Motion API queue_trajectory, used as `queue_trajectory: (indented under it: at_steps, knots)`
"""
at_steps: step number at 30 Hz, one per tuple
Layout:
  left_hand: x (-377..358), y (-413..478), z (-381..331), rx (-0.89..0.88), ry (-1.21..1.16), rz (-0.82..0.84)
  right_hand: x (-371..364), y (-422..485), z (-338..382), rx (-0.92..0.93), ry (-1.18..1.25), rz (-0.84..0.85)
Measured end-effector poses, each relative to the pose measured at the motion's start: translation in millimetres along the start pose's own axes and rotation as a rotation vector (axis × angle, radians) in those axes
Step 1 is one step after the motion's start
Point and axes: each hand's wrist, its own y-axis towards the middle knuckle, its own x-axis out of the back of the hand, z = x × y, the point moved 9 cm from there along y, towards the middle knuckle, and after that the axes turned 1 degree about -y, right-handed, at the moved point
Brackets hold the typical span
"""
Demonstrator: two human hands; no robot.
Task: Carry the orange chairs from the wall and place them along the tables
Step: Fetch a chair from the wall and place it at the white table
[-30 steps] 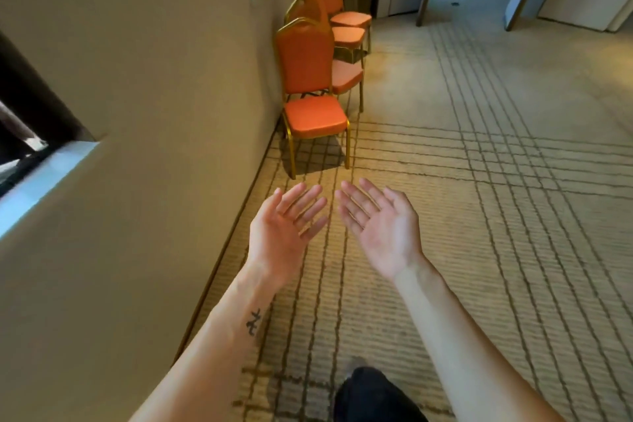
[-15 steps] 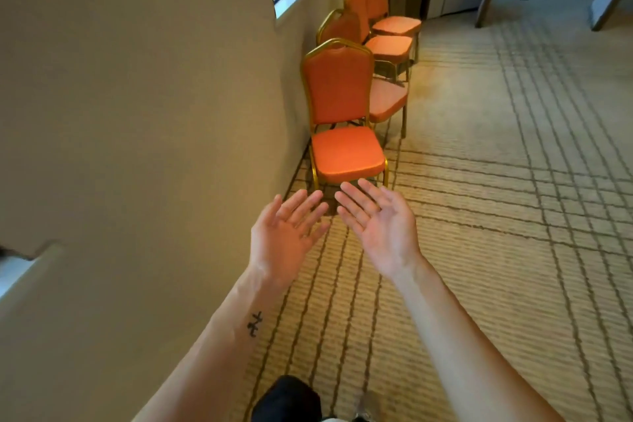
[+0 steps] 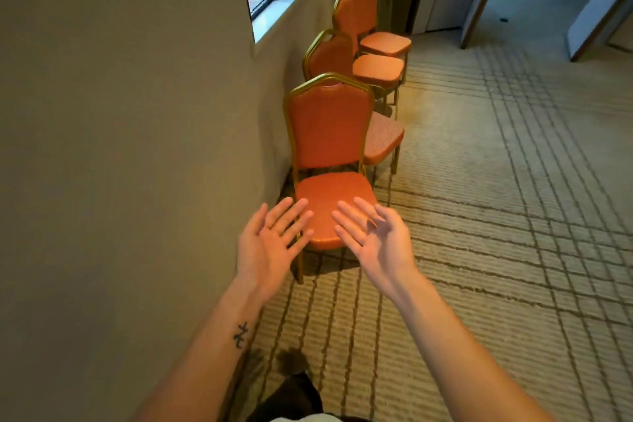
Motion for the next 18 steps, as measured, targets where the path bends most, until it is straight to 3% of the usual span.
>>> queue_trajectory:
  at_steps: [10,18]
  knots:
    - [-90.0,232.1,-130.7,0.036,0.123,0.109,-73.7,211.6,80.4,0.058,0.081,-0.079]
    - [-129.6,445.3,-152.0,0.044,0.287,0.080,-82.1,414.4,135.7,0.056,0.085,-0.094]
